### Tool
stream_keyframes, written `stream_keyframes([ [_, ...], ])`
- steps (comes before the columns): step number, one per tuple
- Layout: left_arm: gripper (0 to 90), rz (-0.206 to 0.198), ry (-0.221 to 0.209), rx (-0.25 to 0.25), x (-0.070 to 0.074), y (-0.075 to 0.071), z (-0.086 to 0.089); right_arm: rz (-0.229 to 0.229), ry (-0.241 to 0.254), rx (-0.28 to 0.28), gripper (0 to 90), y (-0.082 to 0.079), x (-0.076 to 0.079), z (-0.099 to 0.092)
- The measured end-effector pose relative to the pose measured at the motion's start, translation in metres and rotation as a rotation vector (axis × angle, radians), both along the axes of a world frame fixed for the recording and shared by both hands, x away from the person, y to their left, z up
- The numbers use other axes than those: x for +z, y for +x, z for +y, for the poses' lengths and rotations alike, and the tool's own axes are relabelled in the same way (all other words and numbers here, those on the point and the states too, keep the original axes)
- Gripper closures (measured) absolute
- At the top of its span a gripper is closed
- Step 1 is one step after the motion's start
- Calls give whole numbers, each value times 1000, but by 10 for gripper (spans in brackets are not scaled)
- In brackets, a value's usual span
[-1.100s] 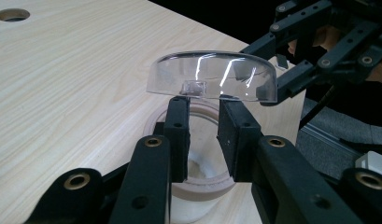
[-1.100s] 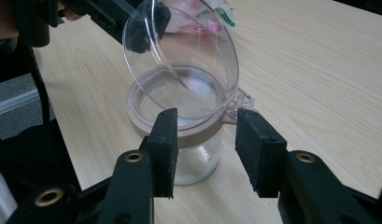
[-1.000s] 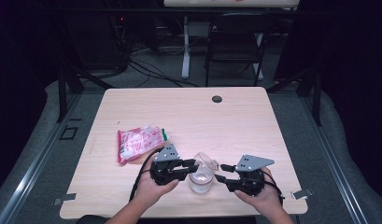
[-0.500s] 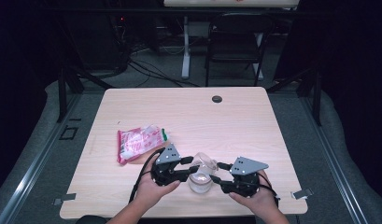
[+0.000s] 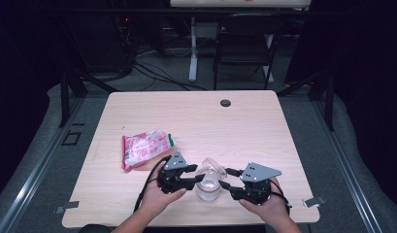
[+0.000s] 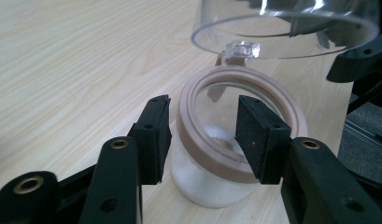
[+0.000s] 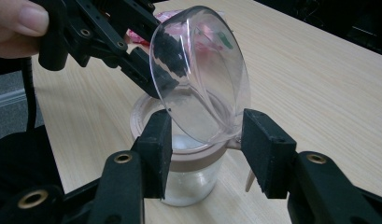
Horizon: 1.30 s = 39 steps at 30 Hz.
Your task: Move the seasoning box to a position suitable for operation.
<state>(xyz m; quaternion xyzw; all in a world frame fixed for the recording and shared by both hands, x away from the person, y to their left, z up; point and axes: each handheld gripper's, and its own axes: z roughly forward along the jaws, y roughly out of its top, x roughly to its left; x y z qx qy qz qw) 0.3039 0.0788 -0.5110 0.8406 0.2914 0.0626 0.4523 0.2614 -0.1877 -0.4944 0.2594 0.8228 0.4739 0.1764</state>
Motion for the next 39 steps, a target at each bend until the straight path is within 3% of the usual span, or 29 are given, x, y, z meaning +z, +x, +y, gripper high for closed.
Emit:
stream_keyframes([
  [3, 612, 24, -2, -4, -2, 0, -1, 0, -2, 0, 556, 0, -1, 0],
  [10, 667, -13, -2, -12, -4, -1, -2, 3, 8, -1, 591, 1, 0, -3],
  [18, 677, -9, -10, -13, -5, -1, 0, 20, 64, -54, 618, 7, -1, -18],
  [26, 690, -16, -21, -11, -6, -1, -1, 44, 79, -86, 630, 12, -5, -27],
  [34, 686, -12, -16, -13, -5, -1, -1, 63, 76, -64, 584, 14, -9, -25],
  [39, 652, -15, -23, -6, -5, -1, -1, 106, 26, -68, 592, 20, -24, -25],
])
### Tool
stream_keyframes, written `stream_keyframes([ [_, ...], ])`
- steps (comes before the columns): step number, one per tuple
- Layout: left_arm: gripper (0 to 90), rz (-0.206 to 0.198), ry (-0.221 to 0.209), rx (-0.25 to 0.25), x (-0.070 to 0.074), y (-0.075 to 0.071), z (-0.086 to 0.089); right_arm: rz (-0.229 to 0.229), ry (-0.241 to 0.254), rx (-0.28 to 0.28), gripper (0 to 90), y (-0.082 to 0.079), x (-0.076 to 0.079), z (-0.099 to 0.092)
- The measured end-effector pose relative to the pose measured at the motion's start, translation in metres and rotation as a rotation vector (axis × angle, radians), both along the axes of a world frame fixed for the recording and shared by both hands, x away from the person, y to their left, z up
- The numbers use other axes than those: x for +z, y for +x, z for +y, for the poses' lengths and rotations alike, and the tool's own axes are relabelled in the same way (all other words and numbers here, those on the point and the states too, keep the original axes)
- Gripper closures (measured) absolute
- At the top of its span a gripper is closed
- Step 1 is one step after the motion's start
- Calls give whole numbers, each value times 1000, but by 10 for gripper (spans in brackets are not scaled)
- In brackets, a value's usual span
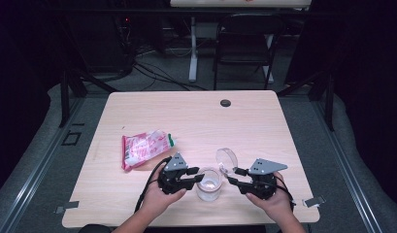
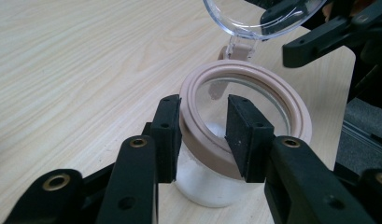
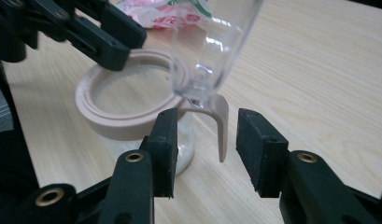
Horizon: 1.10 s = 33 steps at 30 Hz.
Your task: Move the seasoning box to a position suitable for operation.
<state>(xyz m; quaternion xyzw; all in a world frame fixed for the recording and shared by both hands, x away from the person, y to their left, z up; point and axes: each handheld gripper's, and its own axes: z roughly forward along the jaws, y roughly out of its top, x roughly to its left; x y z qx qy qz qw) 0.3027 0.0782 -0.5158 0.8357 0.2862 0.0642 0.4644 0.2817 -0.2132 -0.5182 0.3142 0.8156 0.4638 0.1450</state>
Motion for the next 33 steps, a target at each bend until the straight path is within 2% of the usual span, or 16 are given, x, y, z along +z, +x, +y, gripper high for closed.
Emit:
stream_keyframes([
  [4, 627, -10, -19, 9, 3, 0, 3, 10, -1, -22, 600, 4, -8, 0],
  [8, 617, -21, -19, 19, 5, 1, 8, 24, -16, -46, 601, 8, -17, -1],
  [13, 612, -23, -25, 39, 7, 0, 14, 43, -34, -52, 607, 14, -26, 2],
  [17, 612, -26, -28, 58, 8, 0, 20, 75, -34, -52, 622, 21, -35, 7],
  [25, 602, -20, -44, 94, 8, 0, 32, 77, -62, -60, 755, 28, -39, 18],
  [26, 600, -19, -48, 102, 8, -1, 33, 75, -53, -64, 775, 28, -40, 20],
  [31, 599, -24, -39, 110, 8, -1, 38, 77, -47, -78, 813, 30, -39, 22],
  [33, 598, -21, -50, 121, 8, -2, 39, 81, -44, -82, 815, 31, -39, 22],
])
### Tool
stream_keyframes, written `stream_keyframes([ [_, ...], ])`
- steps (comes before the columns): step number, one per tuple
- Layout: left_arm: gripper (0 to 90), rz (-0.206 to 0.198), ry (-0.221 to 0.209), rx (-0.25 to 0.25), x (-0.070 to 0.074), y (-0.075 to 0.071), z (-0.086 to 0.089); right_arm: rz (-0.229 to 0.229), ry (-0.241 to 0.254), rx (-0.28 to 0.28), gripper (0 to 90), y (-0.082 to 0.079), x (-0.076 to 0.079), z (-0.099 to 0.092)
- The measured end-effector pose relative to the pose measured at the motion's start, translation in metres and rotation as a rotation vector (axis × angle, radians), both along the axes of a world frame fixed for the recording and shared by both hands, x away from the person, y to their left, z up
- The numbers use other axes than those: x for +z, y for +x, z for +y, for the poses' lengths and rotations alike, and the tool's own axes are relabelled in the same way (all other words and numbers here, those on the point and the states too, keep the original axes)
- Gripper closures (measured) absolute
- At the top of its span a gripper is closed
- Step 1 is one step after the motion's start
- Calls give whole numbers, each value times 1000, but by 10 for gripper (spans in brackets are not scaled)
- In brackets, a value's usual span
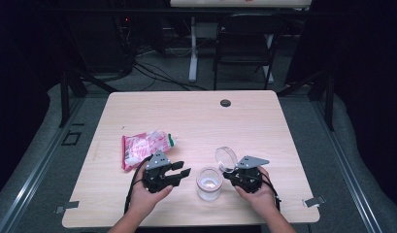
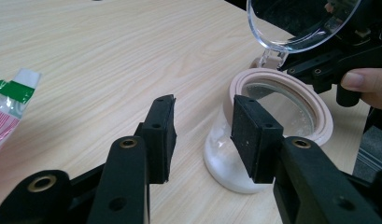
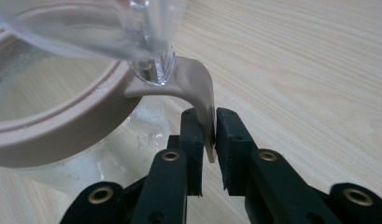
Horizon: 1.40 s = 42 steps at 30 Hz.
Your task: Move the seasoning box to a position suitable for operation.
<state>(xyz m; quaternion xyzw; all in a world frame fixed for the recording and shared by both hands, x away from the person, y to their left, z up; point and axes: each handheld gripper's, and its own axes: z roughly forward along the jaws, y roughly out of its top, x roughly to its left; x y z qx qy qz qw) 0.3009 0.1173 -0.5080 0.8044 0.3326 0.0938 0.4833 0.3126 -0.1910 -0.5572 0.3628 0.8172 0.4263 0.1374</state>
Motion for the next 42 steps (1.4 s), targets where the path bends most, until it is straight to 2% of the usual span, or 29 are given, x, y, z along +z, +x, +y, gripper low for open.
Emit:
stream_keyframes([
  [7, 598, 1, 6, 13, -1, 1, 5, 1, 11, -10, 825, 4, 0, 0],
  [12, 598, 3, 6, 32, -1, 1, 10, -6, 18, -50, 834, 9, 0, -4],
  [20, 598, -4, 5, 52, 0, 2, 17, 1, 28, -78, 833, 14, 0, -9],
  [24, 594, -4, -1, 66, 1, 4, 21, 1, 21, -92, 833, 16, 0, -14],
  [28, 575, -11, -7, 85, 2, 6, 25, 6, 43, -106, 824, 19, -1, -24],
  [32, 547, -15, -6, 112, 2, 11, 30, 22, 82, -132, 798, 22, -1, -33],
  [34, 533, -24, 9, 119, 2, 13, 34, 34, 97, -134, 763, 23, 0, -36],
  [37, 527, -31, 7, 136, 2, 17, 40, 37, 105, -133, 733, 22, 1, -39],
  [42, 495, -46, 12, 173, 1, 23, 51, 18, 93, -142, 668, 18, 5, -42],
])
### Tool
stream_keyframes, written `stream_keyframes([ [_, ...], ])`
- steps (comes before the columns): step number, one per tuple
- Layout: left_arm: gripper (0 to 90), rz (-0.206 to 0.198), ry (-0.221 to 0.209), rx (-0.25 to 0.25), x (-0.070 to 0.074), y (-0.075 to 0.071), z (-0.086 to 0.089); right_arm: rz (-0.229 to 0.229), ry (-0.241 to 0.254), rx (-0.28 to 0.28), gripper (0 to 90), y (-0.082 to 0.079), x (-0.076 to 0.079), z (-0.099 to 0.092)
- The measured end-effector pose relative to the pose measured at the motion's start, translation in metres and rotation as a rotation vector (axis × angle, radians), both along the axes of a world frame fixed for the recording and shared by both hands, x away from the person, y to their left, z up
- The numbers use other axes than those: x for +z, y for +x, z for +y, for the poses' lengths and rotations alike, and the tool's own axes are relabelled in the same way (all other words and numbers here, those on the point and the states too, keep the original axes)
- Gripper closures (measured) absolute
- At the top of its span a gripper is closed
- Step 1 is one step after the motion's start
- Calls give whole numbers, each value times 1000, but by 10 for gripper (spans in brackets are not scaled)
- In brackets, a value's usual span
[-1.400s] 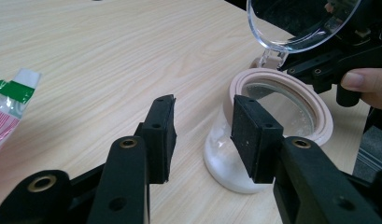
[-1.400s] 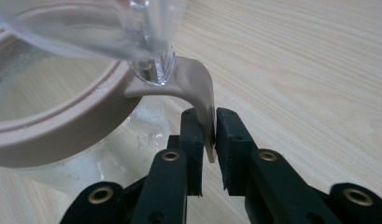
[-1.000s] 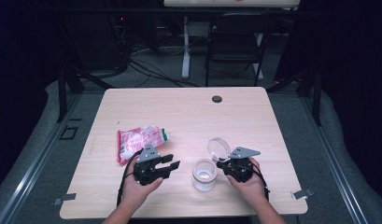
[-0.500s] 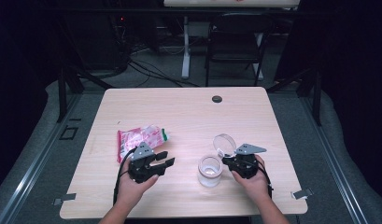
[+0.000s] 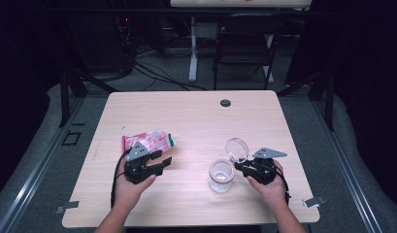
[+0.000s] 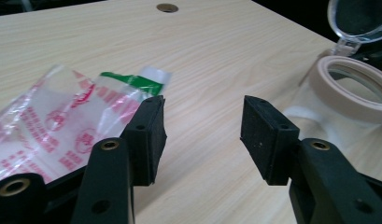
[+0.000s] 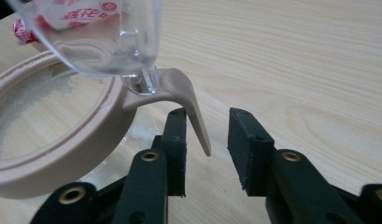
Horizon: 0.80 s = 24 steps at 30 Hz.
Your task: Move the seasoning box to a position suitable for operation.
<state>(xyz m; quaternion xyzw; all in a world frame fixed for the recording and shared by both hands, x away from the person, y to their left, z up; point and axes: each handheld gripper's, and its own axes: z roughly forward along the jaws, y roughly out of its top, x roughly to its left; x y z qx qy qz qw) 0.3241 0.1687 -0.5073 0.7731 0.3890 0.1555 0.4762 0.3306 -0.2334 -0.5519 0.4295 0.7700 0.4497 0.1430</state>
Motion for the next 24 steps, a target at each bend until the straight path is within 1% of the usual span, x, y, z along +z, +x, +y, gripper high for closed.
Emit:
stream_keyframes([
  [2, 490, 7, 3, 7, -1, 3, 5, 1, -1, -3, 658, -1, 1, -2],
  [3, 488, 1, -2, 16, -1, 5, 8, 0, -2, 0, 657, -2, 1, -3],
  [5, 486, -1, -2, 19, -1, 8, 11, 1, -3, -4, 655, -4, 3, -4],
  [8, 471, -19, 27, 50, 0, 11, 17, -5, 10, -8, 633, -7, 6, -6],
  [10, 461, -40, 27, 71, 0, 14, 21, -5, 7, -9, 619, -8, 7, -6],
  [12, 455, -42, 30, 74, 0, 17, 24, -4, 5, -4, 613, -8, 6, -7],
  [14, 445, -36, 37, 72, -1, 21, 27, 1, 4, 0, 605, -8, 5, -7],
  [15, 443, -41, 46, 66, -2, 22, 28, 0, 6, -2, 592, -8, 4, -7],
  [16, 442, -53, 66, 63, -2, 23, 29, 1, 3, 0, 584, -8, 4, -7],
  [18, 435, -69, 101, 78, -5, 25, 30, -6, 6, 0, 564, -9, 4, -7],
  [19, 423, -55, 112, 94, -7, 25, 30, -8, 0, -2, 540, -10, 5, -7],
  [20, 401, -41, 112, 99, -8, 26, 30, -7, -3, -8, 530, -11, 5, -7],
  [21, 402, -27, 113, 100, -9, 28, 30, -10, 2, -11, 527, -12, 5, -6],
  [23, 396, -16, 122, 102, -11, 29, 29, -16, -17, -10, 519, -14, 6, -7],
  [24, 388, -16, 126, 99, -12, 29, 28, -18, -17, -18, 517, -15, 6, -6],
])
